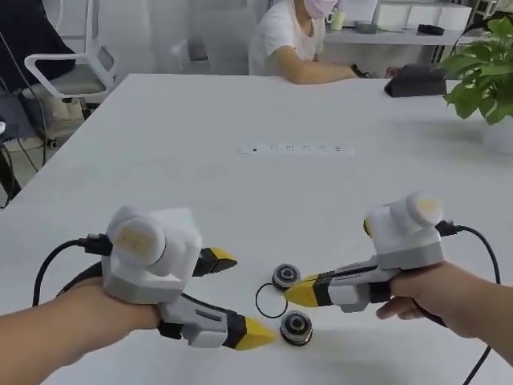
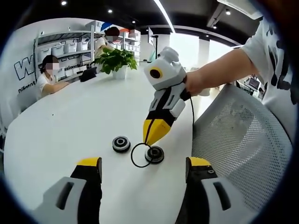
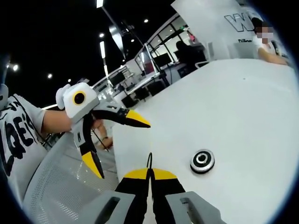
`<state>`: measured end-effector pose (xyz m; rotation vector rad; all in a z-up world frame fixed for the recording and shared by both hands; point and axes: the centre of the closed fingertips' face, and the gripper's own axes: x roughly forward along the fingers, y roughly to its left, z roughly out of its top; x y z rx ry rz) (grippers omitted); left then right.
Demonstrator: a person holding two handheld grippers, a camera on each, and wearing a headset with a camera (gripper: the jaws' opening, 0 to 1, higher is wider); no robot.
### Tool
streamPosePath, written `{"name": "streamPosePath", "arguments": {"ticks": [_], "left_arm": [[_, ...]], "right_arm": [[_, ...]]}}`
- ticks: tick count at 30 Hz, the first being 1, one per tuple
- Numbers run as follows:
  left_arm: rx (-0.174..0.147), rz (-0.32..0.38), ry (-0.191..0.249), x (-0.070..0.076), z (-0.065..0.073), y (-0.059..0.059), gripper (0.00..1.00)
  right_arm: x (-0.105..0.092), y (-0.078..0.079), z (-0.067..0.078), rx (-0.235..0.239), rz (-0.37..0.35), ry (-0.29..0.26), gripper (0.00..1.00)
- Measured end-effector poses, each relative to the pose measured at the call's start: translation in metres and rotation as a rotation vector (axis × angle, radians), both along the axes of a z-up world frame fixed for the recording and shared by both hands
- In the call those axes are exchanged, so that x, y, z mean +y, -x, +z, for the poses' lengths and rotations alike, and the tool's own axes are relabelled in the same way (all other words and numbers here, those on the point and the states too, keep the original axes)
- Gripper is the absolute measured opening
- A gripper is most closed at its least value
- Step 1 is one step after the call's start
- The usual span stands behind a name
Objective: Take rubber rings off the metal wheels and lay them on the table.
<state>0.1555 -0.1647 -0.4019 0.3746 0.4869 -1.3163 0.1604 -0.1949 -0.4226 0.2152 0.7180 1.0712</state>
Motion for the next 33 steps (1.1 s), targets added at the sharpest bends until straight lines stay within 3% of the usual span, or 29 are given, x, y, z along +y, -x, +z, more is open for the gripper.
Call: {"name": "streamPosePath", "arguments": {"ticks": [16,24,33], "left_arm": [[0.013,0.071,-0.002,0.022,-0.005,-0.010,0.79],[0.019,0.092,0.008,0.025,-0.005,-0.012,0.80],[0.014,0.104,0.005,0.027,-0.005,-0.013,0.81]], "right_arm": [[0.006,-0.011,-0.009,0.015,-0.011,0.007,0.00],[0.011,-0.017,-0.010,0.014,-0.026,0.005,0.00],[0.020,-0.020,-0.021,0.017,-0.025,0.039,0.00]]}}
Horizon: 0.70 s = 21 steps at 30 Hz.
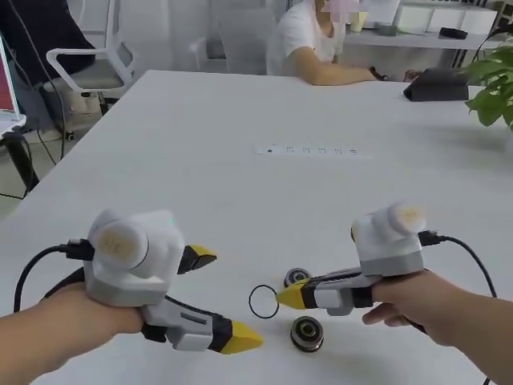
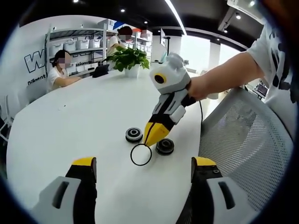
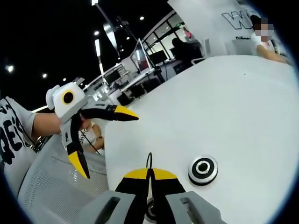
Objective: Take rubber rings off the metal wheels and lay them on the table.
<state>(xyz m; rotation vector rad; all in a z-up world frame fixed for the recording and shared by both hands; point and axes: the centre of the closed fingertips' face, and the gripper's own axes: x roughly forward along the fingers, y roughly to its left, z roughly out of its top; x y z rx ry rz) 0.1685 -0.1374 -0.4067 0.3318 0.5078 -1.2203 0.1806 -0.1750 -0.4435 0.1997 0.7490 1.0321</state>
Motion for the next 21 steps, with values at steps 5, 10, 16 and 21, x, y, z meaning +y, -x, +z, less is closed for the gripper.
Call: {"name": "streamPosePath", "arguments": {"ticks": [5,10,16,21], "left_arm": [[-0.002,0.005,0.000,0.002,0.000,0.000,0.82],[-0.005,0.010,0.003,0.002,0.001,-0.001,0.83],[-0.005,0.011,0.005,0.002,0.001,0.000,0.83],[-0.010,0.005,-0.003,0.003,0.001,0.000,0.83]], "right_arm": [[0.006,0.002,-0.003,0.002,0.014,0.010,0.00],[0.006,0.002,-0.008,0.004,0.014,0.027,0.00],[0.004,0.000,-0.012,-0.002,0.001,0.054,0.00],[0.004,-0.002,-0.013,-0.006,-0.010,0.060,0.00]]}}
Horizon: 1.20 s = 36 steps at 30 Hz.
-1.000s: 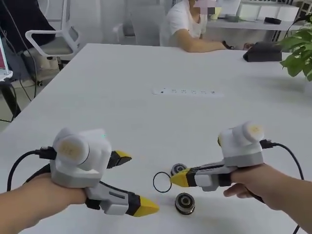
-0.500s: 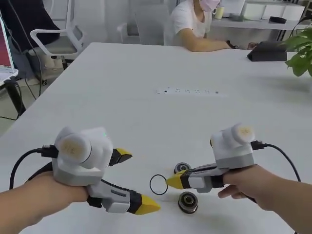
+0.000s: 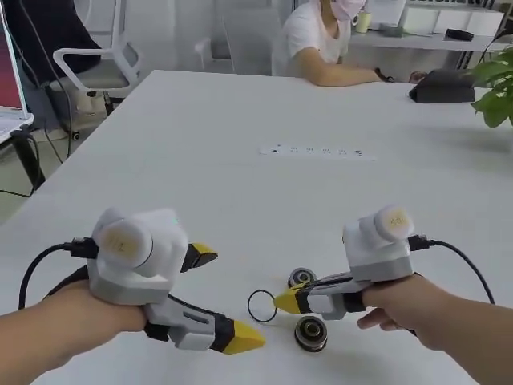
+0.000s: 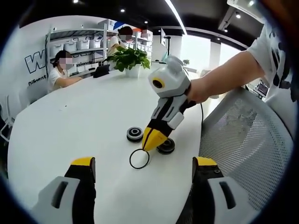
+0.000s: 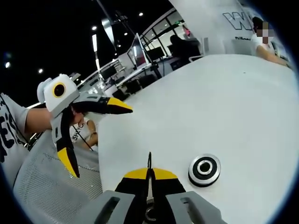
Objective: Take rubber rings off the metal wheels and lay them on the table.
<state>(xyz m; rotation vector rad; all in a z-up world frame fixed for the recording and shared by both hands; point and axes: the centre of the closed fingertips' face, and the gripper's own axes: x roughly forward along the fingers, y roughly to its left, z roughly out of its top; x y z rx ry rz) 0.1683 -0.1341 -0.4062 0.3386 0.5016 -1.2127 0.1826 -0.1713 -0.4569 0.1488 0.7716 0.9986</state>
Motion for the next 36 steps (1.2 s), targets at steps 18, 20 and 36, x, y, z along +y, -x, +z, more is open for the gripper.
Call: {"name": "streamPosePath", "arguments": {"ticks": [18,20,36], "left_arm": [[-0.003,-0.001,-0.006,-0.001,0.000,-0.001,0.83],[-0.004,-0.002,-0.007,-0.001,0.000,-0.001,0.83],[0.002,-0.015,-0.018,-0.004,-0.002,-0.002,0.82]], "right_arm": [[-0.008,-0.004,-0.001,-0.028,-0.022,0.025,0.21],[-0.009,-0.005,0.000,-0.033,-0.023,0.027,0.24],[-0.017,0.001,0.008,-0.045,-0.010,0.014,0.29]]}}
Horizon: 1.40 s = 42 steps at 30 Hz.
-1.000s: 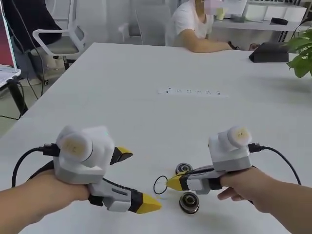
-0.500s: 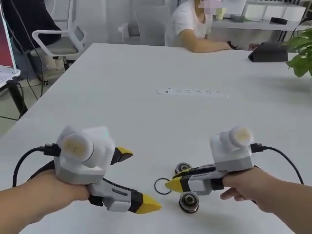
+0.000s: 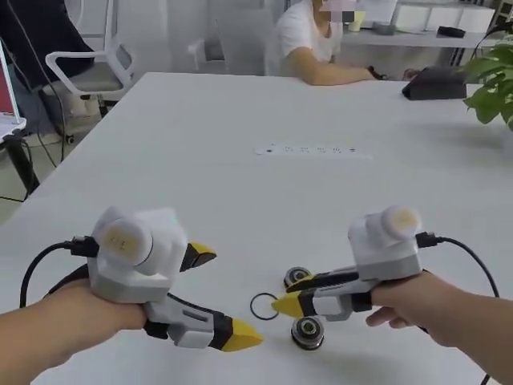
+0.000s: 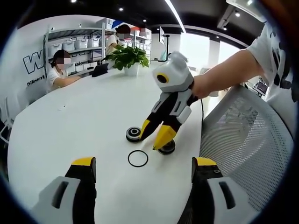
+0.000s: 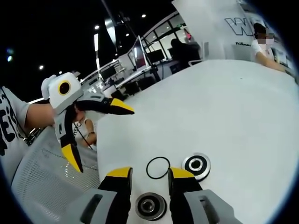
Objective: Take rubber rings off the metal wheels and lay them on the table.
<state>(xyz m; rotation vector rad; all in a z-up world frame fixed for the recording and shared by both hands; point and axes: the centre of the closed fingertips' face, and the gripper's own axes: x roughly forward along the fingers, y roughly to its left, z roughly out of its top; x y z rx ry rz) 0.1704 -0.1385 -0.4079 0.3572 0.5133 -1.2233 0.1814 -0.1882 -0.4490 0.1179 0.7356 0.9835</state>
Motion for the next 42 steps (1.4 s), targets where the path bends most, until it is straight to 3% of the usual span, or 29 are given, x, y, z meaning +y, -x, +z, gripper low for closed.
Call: {"name": "streamPosePath", "arguments": {"ticks": [20,31,42], "left_arm": [[0.014,-0.044,-0.004,-0.015,0.001,0.007,0.79],[0.006,-0.080,-0.012,-0.027,0.002,0.012,0.77],[0.023,-0.110,-0.020,-0.038,-0.001,0.015,0.69]], "right_arm": [[-0.019,0.015,0.012,-0.026,0.011,-0.022,0.32],[-0.034,0.023,0.013,-0.028,0.003,-0.020,0.33],[-0.041,0.028,0.014,-0.039,0.003,-0.026,0.34]]}}
